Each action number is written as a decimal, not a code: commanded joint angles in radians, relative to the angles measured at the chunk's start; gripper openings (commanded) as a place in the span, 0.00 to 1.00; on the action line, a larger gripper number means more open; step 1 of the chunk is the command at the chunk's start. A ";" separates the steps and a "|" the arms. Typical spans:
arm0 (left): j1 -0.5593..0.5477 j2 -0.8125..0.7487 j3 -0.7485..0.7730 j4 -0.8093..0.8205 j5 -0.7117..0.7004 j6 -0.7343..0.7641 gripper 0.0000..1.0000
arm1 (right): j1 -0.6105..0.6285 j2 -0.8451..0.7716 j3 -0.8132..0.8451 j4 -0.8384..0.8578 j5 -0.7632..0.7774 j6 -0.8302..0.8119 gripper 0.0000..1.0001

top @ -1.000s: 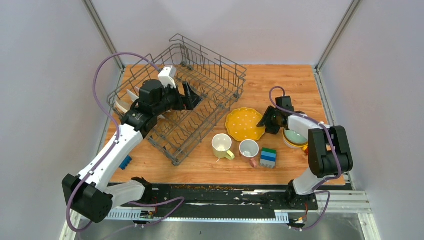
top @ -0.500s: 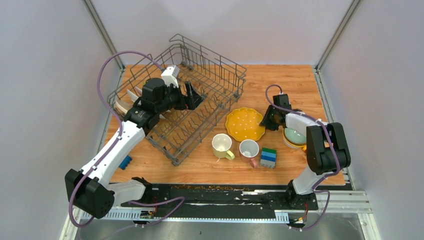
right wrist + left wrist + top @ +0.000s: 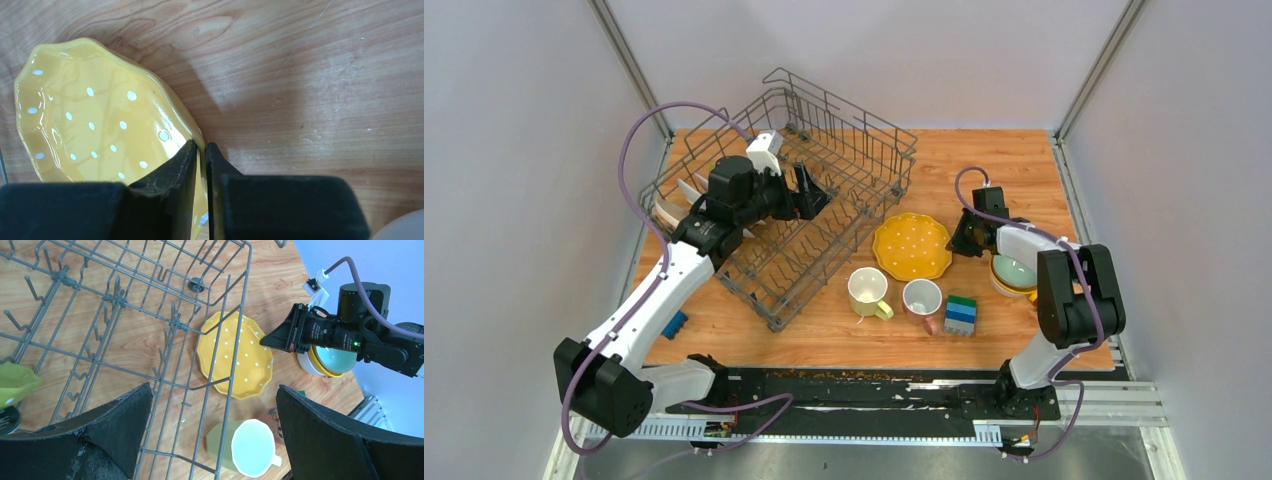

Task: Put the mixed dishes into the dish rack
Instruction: Pick up the plate at the center of the board.

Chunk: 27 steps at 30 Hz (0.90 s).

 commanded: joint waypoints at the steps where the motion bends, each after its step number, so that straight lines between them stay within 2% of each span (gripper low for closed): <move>1: 0.003 0.000 0.039 0.011 0.019 0.000 1.00 | 0.005 0.051 -0.040 -0.014 0.032 -0.033 0.15; 6: 0.004 0.000 0.044 0.005 0.016 0.004 1.00 | 0.006 0.061 -0.041 -0.006 0.022 -0.033 0.17; 10: 0.004 0.001 0.043 0.004 0.012 0.007 1.00 | 0.005 0.075 -0.036 -0.006 0.019 -0.033 0.15; 13: 0.003 0.005 0.044 0.003 0.014 0.007 1.00 | 0.006 0.073 -0.037 -0.006 0.023 -0.031 0.11; 17: 0.004 0.008 0.047 0.002 0.015 0.008 1.00 | 0.006 0.065 -0.041 -0.002 0.024 -0.030 0.01; 19: 0.004 0.009 0.047 0.002 0.016 0.009 1.00 | 0.005 0.058 -0.045 0.002 0.024 -0.031 0.00; 27: 0.004 0.015 0.055 0.001 0.027 0.008 1.00 | -0.007 -0.085 -0.095 0.016 0.044 -0.017 0.00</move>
